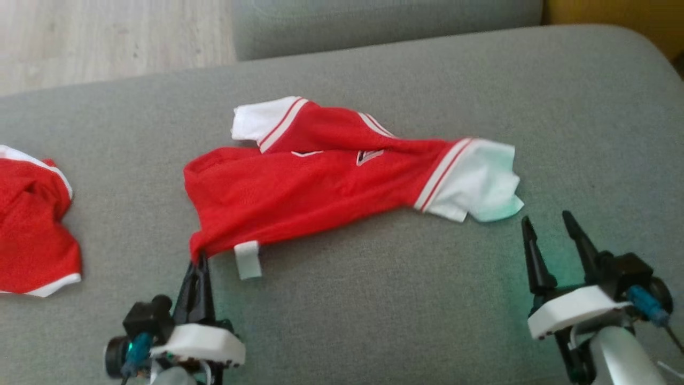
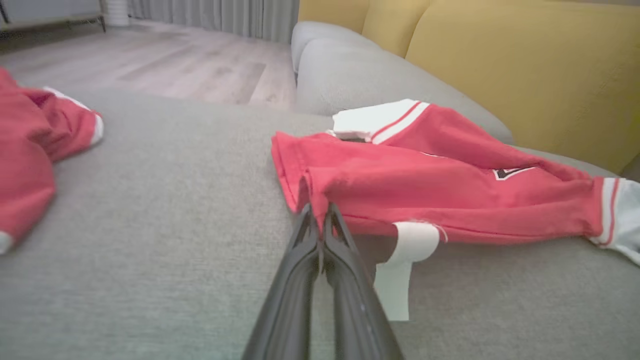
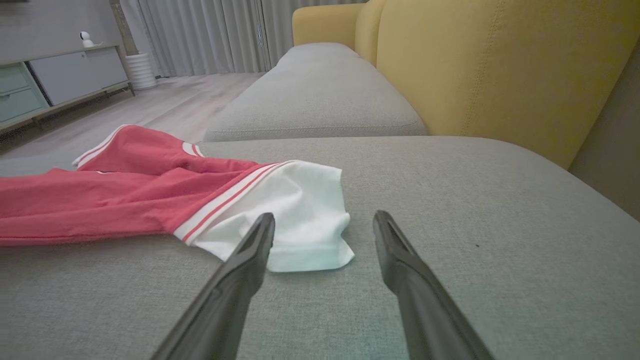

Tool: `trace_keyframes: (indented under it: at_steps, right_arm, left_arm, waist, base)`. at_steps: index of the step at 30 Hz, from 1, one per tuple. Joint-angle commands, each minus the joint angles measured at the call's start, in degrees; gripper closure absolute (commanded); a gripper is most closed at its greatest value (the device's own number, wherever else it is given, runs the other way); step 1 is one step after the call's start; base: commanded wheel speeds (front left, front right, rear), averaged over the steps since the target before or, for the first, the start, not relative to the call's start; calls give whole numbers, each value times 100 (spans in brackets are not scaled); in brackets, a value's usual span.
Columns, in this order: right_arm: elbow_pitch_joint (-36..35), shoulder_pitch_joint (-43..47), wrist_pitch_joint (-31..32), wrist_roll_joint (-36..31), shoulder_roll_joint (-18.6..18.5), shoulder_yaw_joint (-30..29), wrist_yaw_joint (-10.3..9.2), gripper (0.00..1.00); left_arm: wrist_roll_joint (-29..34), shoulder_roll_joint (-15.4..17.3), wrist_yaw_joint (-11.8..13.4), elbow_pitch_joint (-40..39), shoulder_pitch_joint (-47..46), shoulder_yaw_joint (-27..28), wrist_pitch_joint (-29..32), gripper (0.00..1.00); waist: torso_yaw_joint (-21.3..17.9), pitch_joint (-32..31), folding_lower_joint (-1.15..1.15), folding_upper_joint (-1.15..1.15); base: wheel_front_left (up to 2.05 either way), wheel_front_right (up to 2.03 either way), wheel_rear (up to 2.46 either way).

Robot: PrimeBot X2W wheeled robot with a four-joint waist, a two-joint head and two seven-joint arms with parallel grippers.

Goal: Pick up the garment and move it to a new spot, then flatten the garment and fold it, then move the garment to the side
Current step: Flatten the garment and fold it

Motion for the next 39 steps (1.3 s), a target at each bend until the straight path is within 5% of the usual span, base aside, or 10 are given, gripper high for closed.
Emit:
trace_keyframes:
  at_steps: [1,4,5,6,7,26,39]
  right_arm:
    - [-98,14,-63,14,48,101,18,0]
    - [-39,82,-63,11,138,125,18,0]
    - [-26,99,-63,13,165,135,18,0]
    - [-26,111,-63,17,189,146,18,0]
    - [-30,118,-63,20,211,154,18,0]
    - [-58,141,-63,19,473,54,18,0]
    - [1156,-671,-63,-141,518,-541,18,0]
  left_arm:
    - [312,25,64,-301,145,378,-48,100]
    - [640,29,-1,-385,287,610,-48,100]
    - [732,29,-15,-403,315,681,-48,92]
    - [792,29,-36,-410,346,748,-48,52]
    - [859,28,-60,-407,368,797,-48,0]
    - [947,25,132,-687,694,673,-48,0]
    - [885,25,140,-657,361,88,-48,0]
  waist:
    - [60,-163,0,0]
    - [82,-302,0,0]
    - [85,-342,0,0]
    - [83,-372,0,0]
    - [78,-395,0,0]
    - [66,-430,0,0]
    - [387,306,0,0]
  base:
    - [0,0,0]
    - [0,0,0]
    - [0,0,0]
    - [0,0,0]
    - [0,0,0]
    - [0,0,0]
    - [0,0,0]
